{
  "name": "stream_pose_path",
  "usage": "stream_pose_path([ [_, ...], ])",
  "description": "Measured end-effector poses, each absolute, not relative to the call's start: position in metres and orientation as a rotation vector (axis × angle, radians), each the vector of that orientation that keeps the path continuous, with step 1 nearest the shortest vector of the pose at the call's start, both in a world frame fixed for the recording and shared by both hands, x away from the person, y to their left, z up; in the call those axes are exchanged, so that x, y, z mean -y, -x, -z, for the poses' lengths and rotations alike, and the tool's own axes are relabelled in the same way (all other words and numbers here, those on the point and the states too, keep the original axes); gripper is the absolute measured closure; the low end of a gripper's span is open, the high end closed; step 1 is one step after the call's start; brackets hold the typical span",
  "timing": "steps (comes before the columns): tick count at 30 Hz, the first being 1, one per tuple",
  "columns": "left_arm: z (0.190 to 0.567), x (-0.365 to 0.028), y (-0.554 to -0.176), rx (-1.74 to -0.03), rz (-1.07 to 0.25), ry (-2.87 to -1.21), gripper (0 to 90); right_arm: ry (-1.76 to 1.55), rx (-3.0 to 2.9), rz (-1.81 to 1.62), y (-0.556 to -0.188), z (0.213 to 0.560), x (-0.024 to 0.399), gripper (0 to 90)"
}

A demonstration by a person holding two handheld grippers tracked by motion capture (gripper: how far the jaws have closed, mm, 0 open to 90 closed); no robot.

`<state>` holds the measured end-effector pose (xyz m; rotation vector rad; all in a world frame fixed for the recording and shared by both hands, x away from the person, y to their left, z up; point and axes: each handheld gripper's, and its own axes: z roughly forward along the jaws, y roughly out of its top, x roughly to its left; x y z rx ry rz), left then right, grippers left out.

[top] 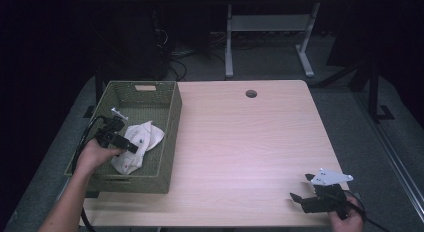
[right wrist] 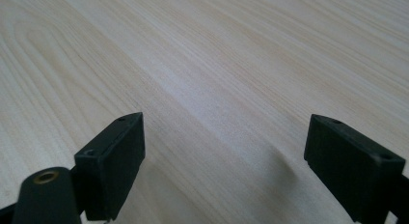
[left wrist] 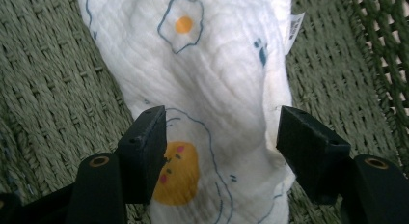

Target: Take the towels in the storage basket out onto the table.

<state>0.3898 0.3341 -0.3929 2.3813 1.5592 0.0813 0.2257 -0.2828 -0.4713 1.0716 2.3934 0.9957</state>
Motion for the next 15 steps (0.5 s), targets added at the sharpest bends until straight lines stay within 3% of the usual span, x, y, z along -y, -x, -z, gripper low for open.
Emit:
stream_pose_path([
  [6,0.402,-0.333,-0.393,-1.601,-0.039,-2.392,36.6,-1.066,-2.395,-0.994,-0.226,0.471,0.282,14.0],
  [15,0.409,-0.326,-0.396,-1.599,-0.069,-2.469,51.1,-1.066,-2.395,-0.992,-0.226,0.472,0.282,14.0],
])
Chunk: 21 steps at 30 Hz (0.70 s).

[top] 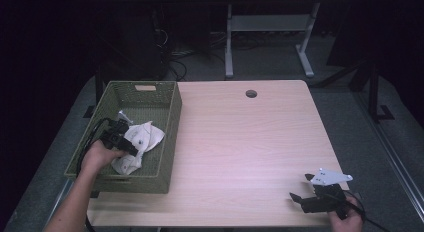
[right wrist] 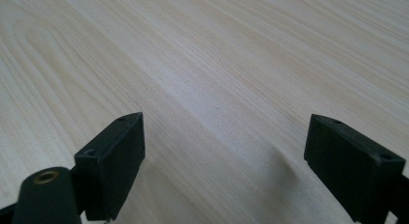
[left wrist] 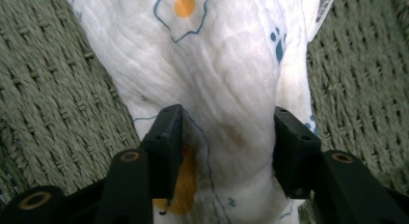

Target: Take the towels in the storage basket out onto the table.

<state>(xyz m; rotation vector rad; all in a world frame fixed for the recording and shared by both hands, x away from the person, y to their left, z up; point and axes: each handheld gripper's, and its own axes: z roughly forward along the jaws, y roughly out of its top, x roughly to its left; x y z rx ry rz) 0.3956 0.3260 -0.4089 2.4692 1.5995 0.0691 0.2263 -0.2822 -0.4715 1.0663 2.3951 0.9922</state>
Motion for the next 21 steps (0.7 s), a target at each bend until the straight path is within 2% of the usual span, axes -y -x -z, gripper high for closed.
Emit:
stream_pose_path([
  [3,0.412,-0.324,-0.395,-1.609,-0.071,-2.477,54.0,-1.063,-2.395,-0.99,-0.226,0.472,0.282,14.0],
  [12,0.413,-0.327,-0.393,-1.589,-0.074,-2.493,71.7,-1.072,-2.393,-0.993,-0.226,0.471,0.283,14.0],
  [21,0.396,-0.339,-0.387,-1.558,-0.069,-2.419,73.8,-1.072,-2.392,-0.993,-0.225,0.471,0.282,14.0],
])
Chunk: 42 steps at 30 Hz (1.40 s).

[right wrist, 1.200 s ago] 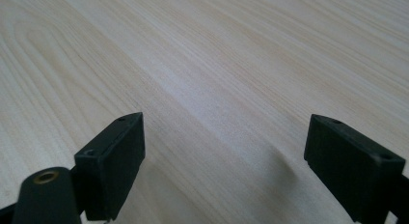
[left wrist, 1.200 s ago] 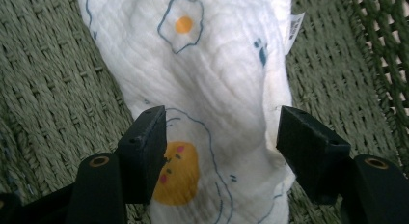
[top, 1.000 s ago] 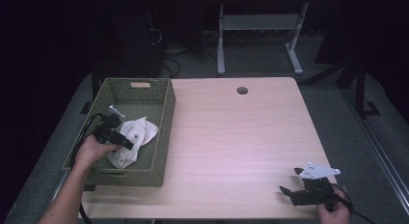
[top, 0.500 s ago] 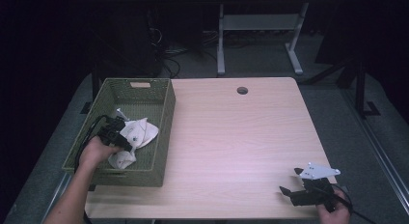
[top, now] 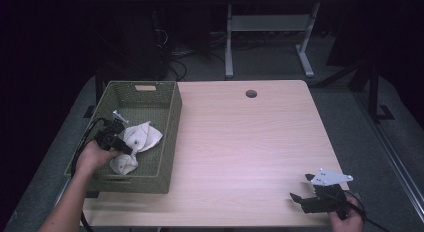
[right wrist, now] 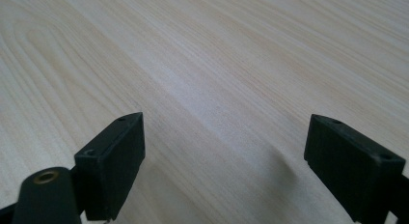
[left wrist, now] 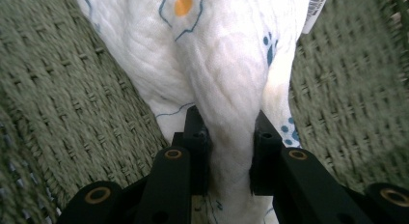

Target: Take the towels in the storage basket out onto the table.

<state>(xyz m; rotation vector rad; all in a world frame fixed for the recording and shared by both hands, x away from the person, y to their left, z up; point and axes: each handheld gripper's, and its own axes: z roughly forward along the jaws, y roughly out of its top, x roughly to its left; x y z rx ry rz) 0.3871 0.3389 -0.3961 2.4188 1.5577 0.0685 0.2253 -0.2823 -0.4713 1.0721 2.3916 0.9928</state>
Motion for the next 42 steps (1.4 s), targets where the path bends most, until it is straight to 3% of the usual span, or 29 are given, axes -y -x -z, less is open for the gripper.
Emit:
stream_pose_path([
  [42,0.355,-0.36,-0.37,-1.43,0.024,-2.197,72.7,-1.091,-2.376,-0.985,-0.227,0.473,0.286,14.0],
])
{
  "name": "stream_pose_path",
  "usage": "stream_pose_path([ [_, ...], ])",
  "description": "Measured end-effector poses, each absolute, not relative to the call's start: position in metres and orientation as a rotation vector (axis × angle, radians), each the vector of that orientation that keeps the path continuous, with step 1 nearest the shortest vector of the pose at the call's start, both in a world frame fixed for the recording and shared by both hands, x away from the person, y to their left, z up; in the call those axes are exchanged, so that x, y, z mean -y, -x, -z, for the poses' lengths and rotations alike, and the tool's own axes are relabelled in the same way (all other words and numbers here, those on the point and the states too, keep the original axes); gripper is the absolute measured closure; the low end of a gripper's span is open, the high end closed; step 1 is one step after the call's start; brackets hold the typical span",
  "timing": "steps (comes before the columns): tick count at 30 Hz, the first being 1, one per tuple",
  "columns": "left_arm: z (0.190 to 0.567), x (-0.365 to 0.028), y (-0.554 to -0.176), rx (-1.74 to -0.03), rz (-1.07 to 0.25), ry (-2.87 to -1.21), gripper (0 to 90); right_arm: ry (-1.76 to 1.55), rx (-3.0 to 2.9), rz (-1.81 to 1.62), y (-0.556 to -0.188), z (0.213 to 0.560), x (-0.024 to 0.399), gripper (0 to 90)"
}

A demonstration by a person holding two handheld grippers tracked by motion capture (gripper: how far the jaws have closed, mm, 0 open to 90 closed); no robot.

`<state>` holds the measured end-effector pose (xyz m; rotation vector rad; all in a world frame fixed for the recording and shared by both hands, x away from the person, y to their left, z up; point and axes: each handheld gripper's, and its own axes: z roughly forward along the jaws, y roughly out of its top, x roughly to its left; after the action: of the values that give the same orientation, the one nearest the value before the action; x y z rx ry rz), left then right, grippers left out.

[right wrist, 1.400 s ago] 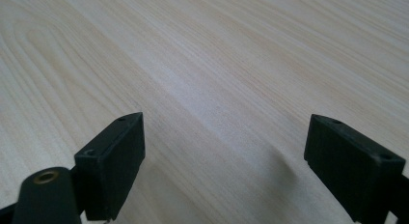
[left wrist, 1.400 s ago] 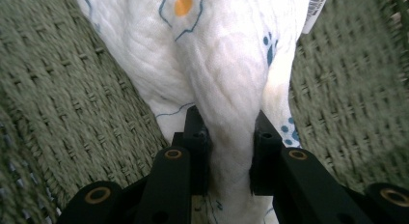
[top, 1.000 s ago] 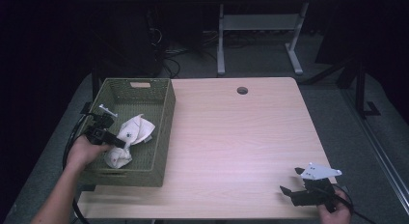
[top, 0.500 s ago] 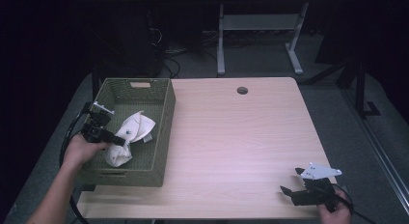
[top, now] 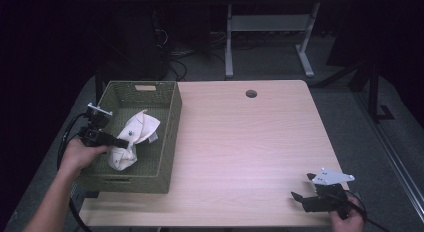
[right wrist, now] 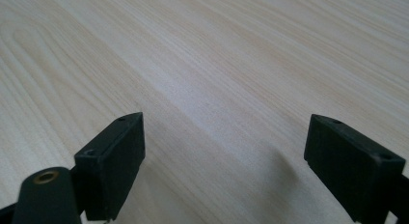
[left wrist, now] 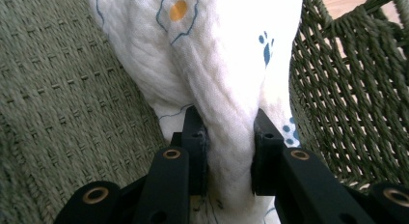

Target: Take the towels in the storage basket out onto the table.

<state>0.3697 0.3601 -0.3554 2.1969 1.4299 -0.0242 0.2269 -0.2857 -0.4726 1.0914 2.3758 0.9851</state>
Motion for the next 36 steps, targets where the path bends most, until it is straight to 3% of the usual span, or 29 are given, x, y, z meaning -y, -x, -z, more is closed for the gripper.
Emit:
stream_pose_path([
  [36,0.284,-0.337,-0.355,-1.263,-0.056,-2.185,71.2,-1.105,-2.353,-0.997,-0.224,0.47,0.289,14.0],
])
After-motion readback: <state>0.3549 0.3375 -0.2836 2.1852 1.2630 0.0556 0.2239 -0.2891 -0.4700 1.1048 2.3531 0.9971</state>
